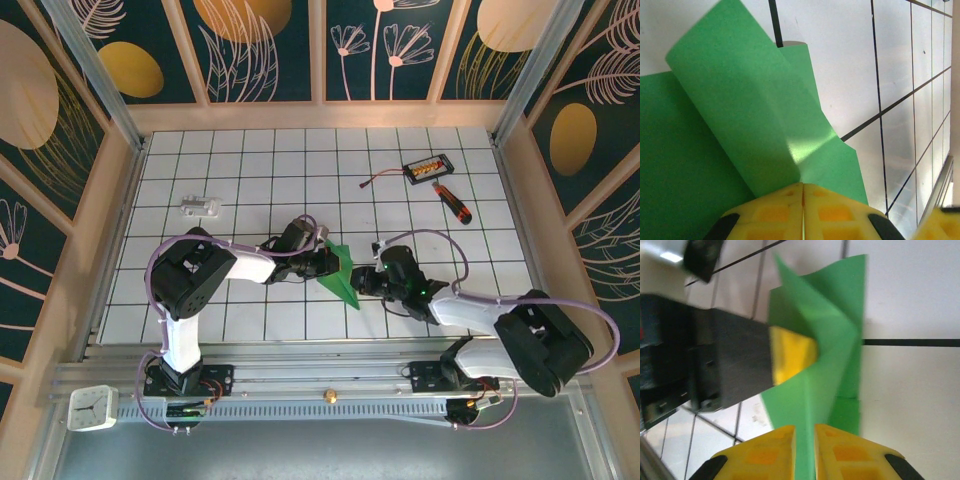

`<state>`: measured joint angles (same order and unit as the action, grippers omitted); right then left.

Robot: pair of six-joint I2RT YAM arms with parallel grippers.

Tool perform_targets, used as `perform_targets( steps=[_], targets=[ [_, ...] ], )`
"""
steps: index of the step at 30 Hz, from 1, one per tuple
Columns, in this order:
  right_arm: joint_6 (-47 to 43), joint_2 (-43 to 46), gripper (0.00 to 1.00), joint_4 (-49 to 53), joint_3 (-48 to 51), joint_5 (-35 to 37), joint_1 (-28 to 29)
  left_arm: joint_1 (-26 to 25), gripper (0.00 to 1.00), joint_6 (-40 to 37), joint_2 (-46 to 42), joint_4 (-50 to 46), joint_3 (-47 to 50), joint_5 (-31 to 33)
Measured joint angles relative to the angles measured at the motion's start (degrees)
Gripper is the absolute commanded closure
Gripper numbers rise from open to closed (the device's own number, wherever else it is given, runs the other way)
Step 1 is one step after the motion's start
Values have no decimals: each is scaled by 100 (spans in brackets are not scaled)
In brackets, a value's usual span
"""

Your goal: Fold a paper plane with a square sheet of paper (pick it up from the middle)

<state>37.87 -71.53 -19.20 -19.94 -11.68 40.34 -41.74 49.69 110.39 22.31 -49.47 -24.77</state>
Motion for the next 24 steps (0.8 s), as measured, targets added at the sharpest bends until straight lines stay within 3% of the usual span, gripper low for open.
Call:
perform_targets(
  steps=[8,24],
  targets=[
    [-354,-179,90,55,-146,-323,358,0,90,0,0,-2,0,-2],
    [-505,-507,93,315,-168,-459,177,0,88,-96,-11,-9,0,9]
  ],
)
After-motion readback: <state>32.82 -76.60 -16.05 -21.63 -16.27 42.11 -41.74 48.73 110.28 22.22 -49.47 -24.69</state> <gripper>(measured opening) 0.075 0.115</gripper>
